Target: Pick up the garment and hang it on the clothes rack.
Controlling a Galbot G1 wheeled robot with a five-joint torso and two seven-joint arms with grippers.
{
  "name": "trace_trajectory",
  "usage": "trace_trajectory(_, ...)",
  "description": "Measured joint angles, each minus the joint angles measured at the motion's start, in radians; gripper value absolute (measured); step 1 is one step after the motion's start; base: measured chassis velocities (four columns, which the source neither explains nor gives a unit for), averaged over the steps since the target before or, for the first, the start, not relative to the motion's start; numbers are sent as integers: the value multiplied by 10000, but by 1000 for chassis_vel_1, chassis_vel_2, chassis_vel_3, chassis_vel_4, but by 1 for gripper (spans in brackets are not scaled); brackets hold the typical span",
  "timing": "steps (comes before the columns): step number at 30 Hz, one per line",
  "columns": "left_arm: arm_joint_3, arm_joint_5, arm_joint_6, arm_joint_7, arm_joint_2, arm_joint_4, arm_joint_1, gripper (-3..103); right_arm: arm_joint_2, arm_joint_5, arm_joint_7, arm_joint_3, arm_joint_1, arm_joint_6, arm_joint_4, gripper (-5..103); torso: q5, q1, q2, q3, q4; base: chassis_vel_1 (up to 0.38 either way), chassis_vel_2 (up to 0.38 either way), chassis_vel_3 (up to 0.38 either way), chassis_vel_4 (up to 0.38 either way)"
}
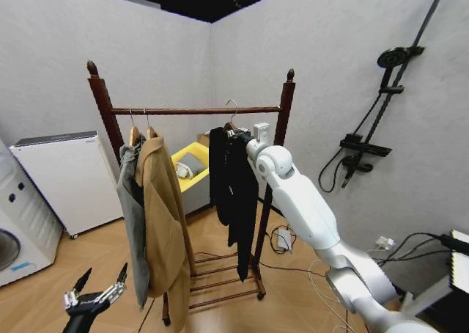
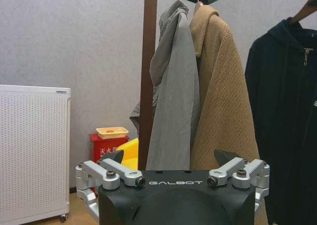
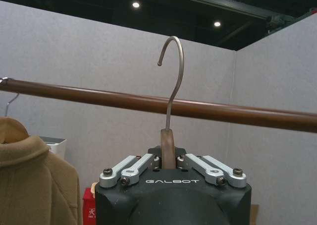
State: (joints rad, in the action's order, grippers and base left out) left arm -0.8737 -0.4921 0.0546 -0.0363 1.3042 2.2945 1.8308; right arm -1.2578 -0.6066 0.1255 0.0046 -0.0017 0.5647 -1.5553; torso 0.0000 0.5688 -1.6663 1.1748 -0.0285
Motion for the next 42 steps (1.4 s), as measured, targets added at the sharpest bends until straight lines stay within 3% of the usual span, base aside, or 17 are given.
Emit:
trace_trajectory(6, 0, 0, 0, 0, 0, 0, 0, 100, -692, -241, -51, -650, 805, -175, 859, 9, -2, 0, -1, 0, 5, 0, 0, 0, 0)
trace_trajectory(15, 0, 0, 0, -2, 0, 0, -1, 100, -1910, -314, 53, -765, 1732, -247, 2251, 9, -3, -1, -1, 0, 2, 0, 0, 0, 0)
trace_trajectory(17, 0, 0, 0, 1, 0, 0, 0, 100, -2431, -394, 559, -781, 1962, -23, 2643, 9, -2, -1, -2, 0, 3, 0, 0, 0, 0)
trace_trajectory(23, 0, 0, 0, 0, 0, 0, -1, 100, -3124, -534, 1450, -855, 2023, 317, 3069, 9, -3, 0, -1, 0, 5, 0, 0, 0, 0)
trace_trajectory(32, 0, 0, 0, 2, 0, 0, -1, 100, -3535, -464, 1680, -800, 1964, 337, 3614, 9, -1, -1, -2, 0, 3, 0, 0, 0, 0)
trace_trajectory(42, 0, 0, 0, 0, 0, 0, -1, 100, -3521, 60, 1486, -768, 2053, 186, 4636, 9, 0, -1, -1, 0, 2, 0, 0, 0, 0)
